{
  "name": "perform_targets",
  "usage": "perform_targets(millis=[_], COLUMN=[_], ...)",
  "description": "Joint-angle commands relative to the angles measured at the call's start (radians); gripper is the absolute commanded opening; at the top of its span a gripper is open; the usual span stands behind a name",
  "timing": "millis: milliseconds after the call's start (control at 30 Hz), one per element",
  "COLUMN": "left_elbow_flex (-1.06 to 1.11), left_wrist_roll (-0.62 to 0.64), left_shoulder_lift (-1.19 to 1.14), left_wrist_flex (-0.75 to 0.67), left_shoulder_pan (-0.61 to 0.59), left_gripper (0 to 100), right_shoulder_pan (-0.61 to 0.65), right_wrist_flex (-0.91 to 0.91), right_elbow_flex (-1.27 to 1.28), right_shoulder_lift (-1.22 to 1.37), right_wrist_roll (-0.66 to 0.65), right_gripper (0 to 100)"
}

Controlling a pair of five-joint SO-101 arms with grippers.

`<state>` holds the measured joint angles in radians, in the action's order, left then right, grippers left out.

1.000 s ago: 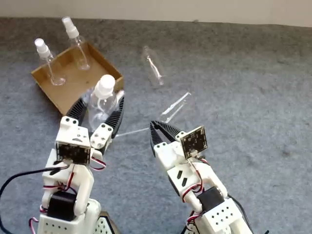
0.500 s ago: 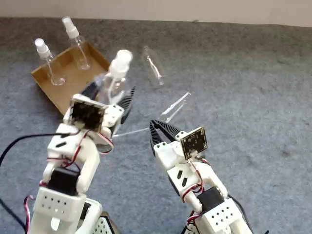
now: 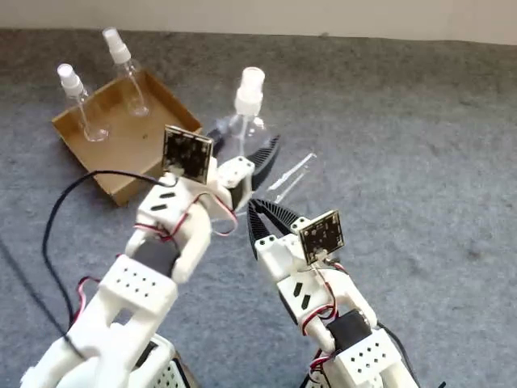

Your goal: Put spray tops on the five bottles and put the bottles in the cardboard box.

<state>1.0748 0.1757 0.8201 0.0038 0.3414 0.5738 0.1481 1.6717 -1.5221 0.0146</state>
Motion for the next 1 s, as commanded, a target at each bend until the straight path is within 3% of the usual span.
perform_targets(millis=[0,267,533,767,967], left_elbow_flex=[-0.07,-0.064,0.074,0.094,0.101], left_wrist_roll=[0.109,0.135,0.132,0.133,0.132], left_shoulder_lift=[-0.093,-0.142,0.045,0.179,0.285], left_wrist_flex=[-0.13,-0.155,-0.146,0.081,0.166], left_shoulder_pan=[0.062,0.15,0.188,0.189,0.188], left_gripper=[15,15,15,15,15], right_shoulder_pan=[0.007,0.001,0.001,0.001,-0.001], right_wrist_flex=[-0.031,-0.03,-0.03,-0.025,-0.022], right_elbow_flex=[0.176,0.176,0.176,0.176,0.176], right_shoulder_lift=[0.002,0.002,0.002,0.002,0.002], right_wrist_roll=[-0.008,-0.008,-0.008,-0.008,-0.008], right_gripper=[0.5,0.5,0.5,0.5,0.5])
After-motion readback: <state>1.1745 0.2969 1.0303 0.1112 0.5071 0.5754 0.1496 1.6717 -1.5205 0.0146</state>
